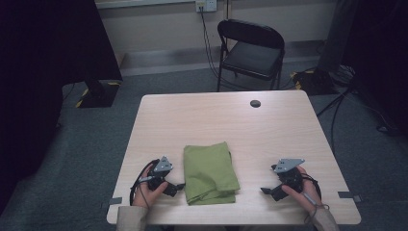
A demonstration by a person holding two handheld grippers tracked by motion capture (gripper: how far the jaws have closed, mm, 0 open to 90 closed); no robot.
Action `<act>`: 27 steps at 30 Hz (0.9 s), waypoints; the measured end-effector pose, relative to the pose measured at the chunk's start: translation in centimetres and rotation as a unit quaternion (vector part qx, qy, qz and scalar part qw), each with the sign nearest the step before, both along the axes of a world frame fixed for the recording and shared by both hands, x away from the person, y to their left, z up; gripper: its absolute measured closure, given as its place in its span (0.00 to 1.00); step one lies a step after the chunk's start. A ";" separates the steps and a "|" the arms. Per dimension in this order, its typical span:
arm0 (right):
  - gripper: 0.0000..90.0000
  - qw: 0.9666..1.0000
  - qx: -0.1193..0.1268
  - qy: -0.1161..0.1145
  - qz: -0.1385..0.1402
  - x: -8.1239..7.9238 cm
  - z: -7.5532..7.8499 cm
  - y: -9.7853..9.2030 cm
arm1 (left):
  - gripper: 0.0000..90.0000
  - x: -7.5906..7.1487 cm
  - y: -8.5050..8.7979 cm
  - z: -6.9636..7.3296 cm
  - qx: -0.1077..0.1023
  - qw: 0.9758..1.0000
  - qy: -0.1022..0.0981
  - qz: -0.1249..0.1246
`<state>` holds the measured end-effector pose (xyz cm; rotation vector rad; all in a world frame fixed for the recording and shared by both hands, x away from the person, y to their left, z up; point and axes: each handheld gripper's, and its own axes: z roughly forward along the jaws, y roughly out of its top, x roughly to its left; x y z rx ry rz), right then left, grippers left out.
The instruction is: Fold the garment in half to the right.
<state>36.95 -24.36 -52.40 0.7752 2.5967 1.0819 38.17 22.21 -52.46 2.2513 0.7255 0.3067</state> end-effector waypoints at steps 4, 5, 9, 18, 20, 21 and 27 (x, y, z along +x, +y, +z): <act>0.00 1.000 0.000 -0.001 0.000 0.0 0.0 -0.2 | 0.00 0.0 0.0 0.0 0.000 1.000 0.000 0.000; 0.00 1.000 0.000 0.000 -0.002 0.0 0.0 -0.3 | 0.00 0.0 0.0 0.0 0.000 1.000 0.000 0.000; 0.00 1.000 0.000 0.000 -0.004 0.0 0.0 -0.7 | 0.00 0.0 0.0 0.0 0.000 1.000 0.000 0.000; 0.00 1.000 0.000 -0.001 -0.003 -0.1 0.0 -1.1 | 0.00 0.0 0.0 0.0 0.000 1.000 0.000 0.001; 0.00 1.000 0.000 0.000 -0.002 -0.1 0.0 -1.2 | 0.00 0.0 0.0 0.0 -0.001 1.000 0.000 0.001; 0.00 1.000 0.000 0.000 -0.003 -0.1 0.0 -1.3 | 0.00 0.0 0.0 0.0 -0.001 1.000 0.000 0.001; 0.00 1.000 0.002 0.001 -0.012 0.0 0.0 -1.9 | 0.00 0.0 0.0 0.0 -0.001 1.000 0.000 0.001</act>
